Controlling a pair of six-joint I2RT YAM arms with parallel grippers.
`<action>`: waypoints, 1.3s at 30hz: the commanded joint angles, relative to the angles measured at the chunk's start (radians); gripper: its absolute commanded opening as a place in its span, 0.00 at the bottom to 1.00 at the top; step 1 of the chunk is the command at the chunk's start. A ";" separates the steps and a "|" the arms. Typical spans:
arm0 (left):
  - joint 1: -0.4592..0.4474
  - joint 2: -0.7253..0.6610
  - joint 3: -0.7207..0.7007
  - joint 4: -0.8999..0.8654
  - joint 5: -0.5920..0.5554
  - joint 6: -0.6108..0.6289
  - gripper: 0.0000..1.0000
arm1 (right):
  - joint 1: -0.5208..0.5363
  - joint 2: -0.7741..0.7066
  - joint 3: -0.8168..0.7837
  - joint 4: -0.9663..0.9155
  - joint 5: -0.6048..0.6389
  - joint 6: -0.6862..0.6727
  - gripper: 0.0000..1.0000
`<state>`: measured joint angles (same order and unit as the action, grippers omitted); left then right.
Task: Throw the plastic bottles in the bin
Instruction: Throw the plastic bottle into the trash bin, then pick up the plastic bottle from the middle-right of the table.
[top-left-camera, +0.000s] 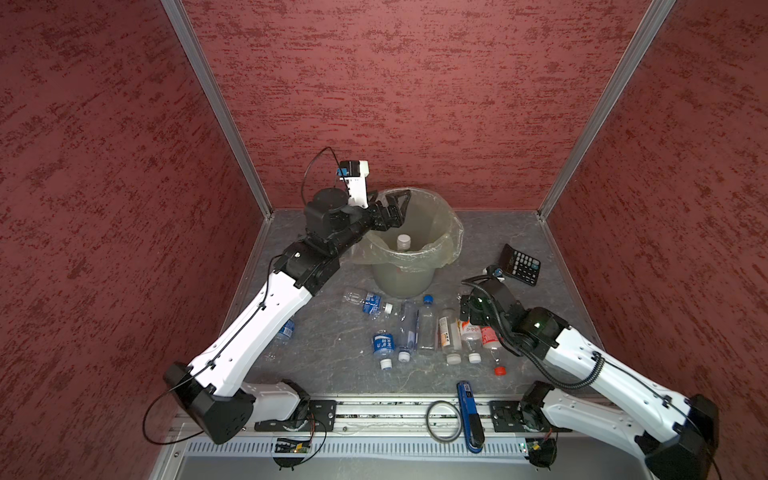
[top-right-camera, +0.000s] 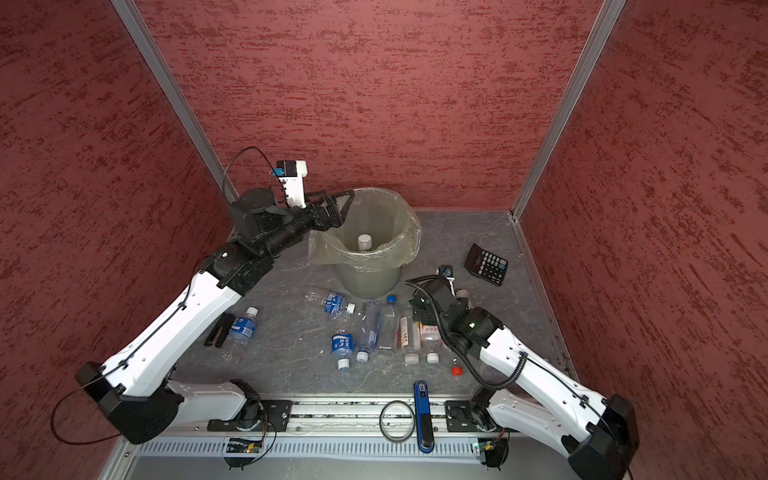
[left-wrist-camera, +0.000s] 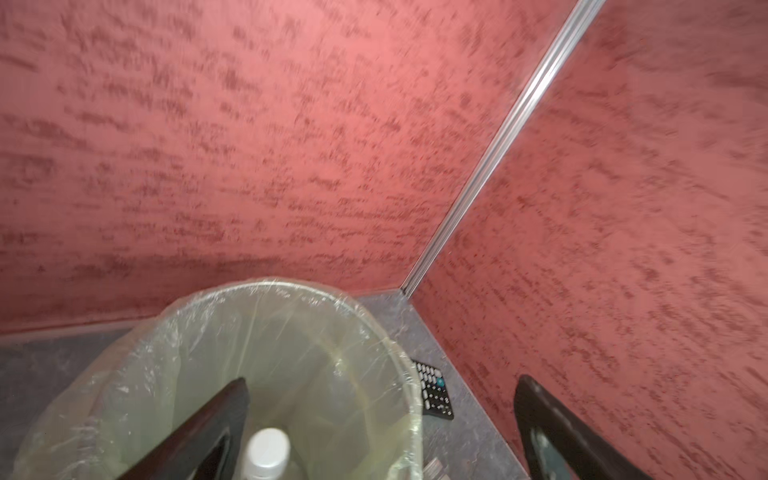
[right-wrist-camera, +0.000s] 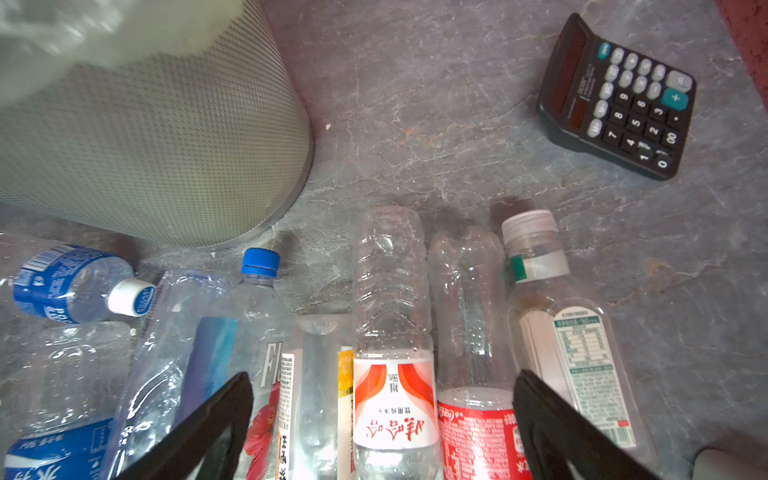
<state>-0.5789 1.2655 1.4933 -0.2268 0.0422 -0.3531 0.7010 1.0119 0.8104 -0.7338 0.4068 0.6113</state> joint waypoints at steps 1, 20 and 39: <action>-0.004 -0.045 -0.023 -0.059 -0.023 0.039 1.00 | -0.067 0.045 -0.004 -0.047 0.012 0.059 0.99; -0.012 -0.534 -0.613 -0.383 -0.068 -0.053 0.99 | -0.281 0.045 -0.043 -0.120 -0.070 0.146 0.89; -0.017 -0.585 -0.826 -0.322 0.047 -0.144 1.00 | -0.457 0.140 -0.081 -0.151 -0.102 0.214 0.90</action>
<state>-0.5911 0.6746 0.6807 -0.5976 0.0513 -0.4862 0.2554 1.1259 0.7261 -0.8883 0.3206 0.8204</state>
